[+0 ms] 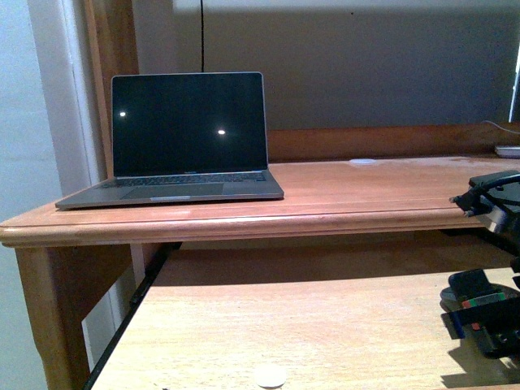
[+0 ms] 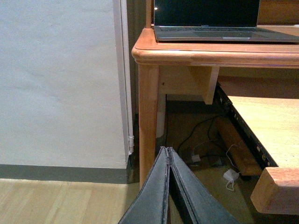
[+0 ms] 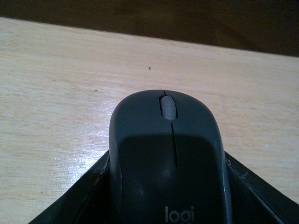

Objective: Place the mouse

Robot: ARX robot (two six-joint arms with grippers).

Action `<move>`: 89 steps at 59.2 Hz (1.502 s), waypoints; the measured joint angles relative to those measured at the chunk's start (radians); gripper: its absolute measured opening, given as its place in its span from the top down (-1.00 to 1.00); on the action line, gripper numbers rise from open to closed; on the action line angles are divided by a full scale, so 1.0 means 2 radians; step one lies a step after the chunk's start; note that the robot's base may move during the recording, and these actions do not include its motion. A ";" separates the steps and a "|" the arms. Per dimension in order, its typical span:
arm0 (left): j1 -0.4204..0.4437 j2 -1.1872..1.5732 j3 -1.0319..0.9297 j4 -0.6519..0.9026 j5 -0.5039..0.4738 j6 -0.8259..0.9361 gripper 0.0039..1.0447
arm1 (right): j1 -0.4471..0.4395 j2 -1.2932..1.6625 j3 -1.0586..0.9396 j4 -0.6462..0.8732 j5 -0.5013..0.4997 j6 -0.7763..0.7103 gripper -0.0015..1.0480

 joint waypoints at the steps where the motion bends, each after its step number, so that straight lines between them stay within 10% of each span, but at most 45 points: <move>1: 0.000 -0.004 0.000 -0.004 0.000 0.000 0.95 | -0.001 -0.002 0.000 -0.002 -0.001 0.000 -0.14; 20: 0.000 -0.053 0.000 -0.053 0.000 0.000 0.95 | 0.050 -0.033 0.149 -0.064 0.031 0.044 -0.06; 49: 0.000 -0.154 0.000 -0.157 0.000 0.000 0.95 | 0.110 0.377 0.641 -0.200 0.217 0.074 -0.08; 64: 0.000 -0.154 0.000 -0.157 0.000 -0.001 0.62 | 0.089 0.307 0.528 -0.060 0.150 0.084 -0.88; 89: 0.000 -0.154 0.000 -0.157 0.000 -0.001 -0.67 | -0.091 -0.066 0.072 0.165 -0.151 0.046 -0.86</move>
